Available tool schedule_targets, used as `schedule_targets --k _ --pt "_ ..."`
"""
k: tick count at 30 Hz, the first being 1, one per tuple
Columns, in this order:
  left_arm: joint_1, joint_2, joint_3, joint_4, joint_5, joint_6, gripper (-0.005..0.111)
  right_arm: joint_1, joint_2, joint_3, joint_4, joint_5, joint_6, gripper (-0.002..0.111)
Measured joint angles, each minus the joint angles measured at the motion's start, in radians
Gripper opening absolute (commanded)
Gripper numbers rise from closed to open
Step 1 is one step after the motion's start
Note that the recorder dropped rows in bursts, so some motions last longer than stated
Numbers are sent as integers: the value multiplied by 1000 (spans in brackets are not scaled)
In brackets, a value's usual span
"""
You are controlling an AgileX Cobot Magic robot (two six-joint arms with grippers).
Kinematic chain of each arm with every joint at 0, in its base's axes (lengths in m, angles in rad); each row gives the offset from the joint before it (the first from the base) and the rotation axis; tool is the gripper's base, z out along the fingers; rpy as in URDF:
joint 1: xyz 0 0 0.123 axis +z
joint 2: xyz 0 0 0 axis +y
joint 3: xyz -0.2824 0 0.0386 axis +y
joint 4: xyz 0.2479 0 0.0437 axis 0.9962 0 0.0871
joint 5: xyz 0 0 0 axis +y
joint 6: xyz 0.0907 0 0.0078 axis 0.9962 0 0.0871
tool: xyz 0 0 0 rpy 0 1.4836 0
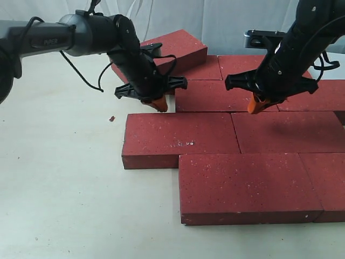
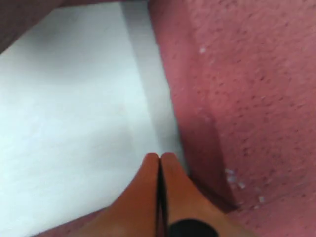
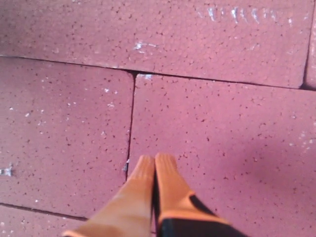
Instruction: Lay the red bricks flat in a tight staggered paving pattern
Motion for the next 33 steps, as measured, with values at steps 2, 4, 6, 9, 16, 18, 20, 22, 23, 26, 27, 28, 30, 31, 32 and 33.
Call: schedule_targets --k 2,4,6,9,16,18,20,22,23,26,27,28,30,31,32,33 --pt "10 0 0 36 45 -9 0 0 0 0 31 0 -13 -1" --pt "18 -5 0 70 79 -9 0 0 0 0 72 -2 -36 -1" --pt "22 -22 0 107 98 -6 0 0 0 0 116 -6 -53 -1" --pt "24 -75 0 135 111 8 0 0 0 0 174 -25 -73 -1" --pt "24 -215 -1 216 115 33 0 13 0 0 220 -72 -80 -1" --pt "36 -244 -1 227 115 35 0 22 0 0 225 -94 -82 -1" --pt "54 -267 -1 229 115 37 0 26 0 0 234 -117 -88 -1" --pt "82 -280 0 231 118 37 0 31 0 0 244 -147 -95 -1" --pt "98 -285 0 231 118 37 0 31 0 0 246 -166 -97 -1" --pt "143 -289 0 229 118 37 0 31 4 -5 244 -209 -99 -1" --pt "157 -289 0 229 118 37 0 31 11 -18 241 -217 -99 -1" --pt "167 -289 0 229 118 37 0 31 23 -33 239 -219 -99 -1" --pt "191 -289 0 229 116 37 0 31 58 -87 227 -224 -102 -1" --pt "202 -289 0 227 114 37 0 31 76 -116 222 -224 -102 -1" --pt "212 -289 0 227 112 37 0 31 101 -156 213 -224 -102 -1" --pt "221 -289 0 225 112 37 0 31 127 -200 207 -219 -102 -1"
